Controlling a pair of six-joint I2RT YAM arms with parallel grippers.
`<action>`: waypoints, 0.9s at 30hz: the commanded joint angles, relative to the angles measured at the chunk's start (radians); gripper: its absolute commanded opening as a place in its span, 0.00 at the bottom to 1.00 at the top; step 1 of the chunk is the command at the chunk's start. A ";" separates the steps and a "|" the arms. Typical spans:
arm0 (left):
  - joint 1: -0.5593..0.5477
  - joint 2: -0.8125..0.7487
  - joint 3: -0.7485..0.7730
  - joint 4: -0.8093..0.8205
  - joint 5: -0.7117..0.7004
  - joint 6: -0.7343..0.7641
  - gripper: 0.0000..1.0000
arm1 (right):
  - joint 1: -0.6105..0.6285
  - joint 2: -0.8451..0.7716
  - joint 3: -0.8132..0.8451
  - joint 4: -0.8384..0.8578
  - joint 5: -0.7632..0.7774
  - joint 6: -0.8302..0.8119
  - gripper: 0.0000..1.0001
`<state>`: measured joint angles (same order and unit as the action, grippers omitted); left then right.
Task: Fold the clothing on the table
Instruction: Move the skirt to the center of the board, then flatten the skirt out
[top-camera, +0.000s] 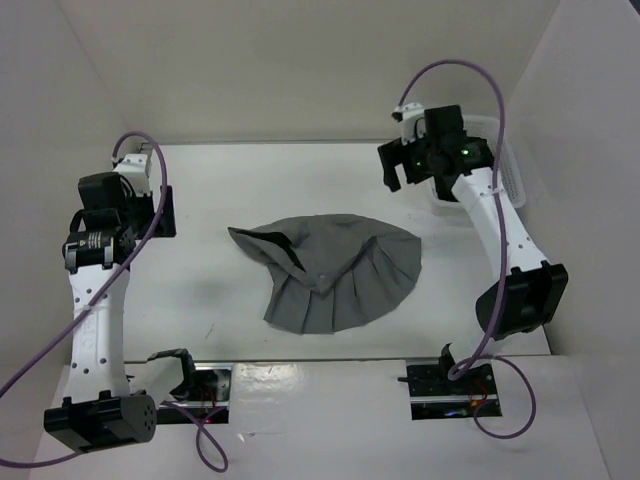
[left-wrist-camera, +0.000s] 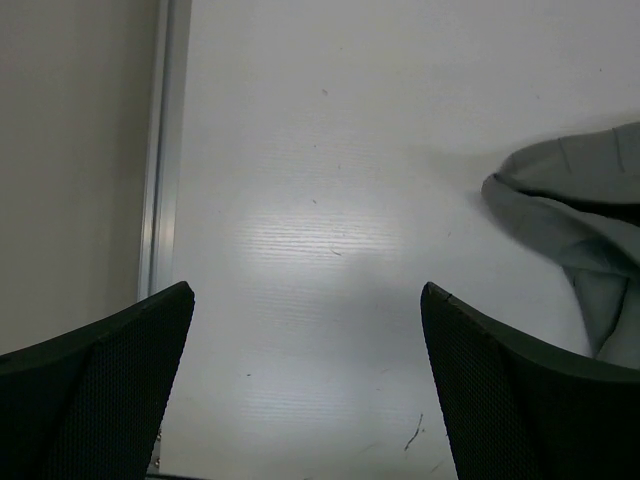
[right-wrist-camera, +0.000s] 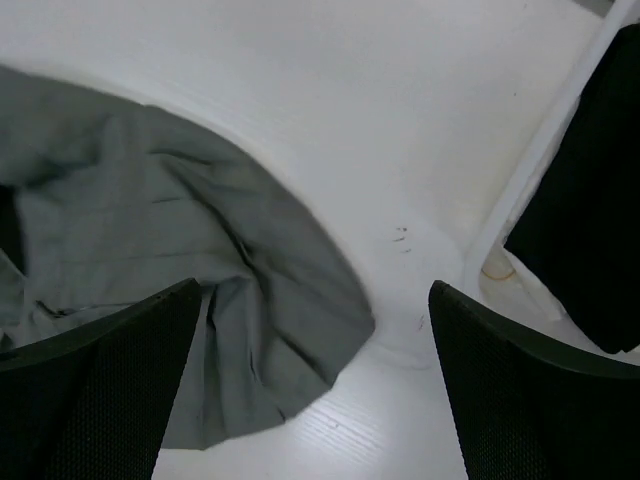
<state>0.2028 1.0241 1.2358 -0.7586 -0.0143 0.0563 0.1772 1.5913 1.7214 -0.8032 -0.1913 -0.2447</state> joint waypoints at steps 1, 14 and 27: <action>0.015 -0.035 -0.022 0.010 0.039 0.017 1.00 | 0.067 -0.108 -0.069 0.101 0.217 -0.050 0.99; 0.015 0.020 -0.124 0.019 0.252 0.047 1.00 | 0.322 -0.087 -0.167 -0.037 0.061 -0.143 0.99; -0.046 0.206 -0.157 0.123 0.405 0.135 0.73 | 0.607 0.032 -0.220 -0.027 0.291 -0.188 0.99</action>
<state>0.1852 1.2369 1.0931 -0.7124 0.3134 0.1314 0.8017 1.6382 1.4899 -0.8314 0.0463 -0.4187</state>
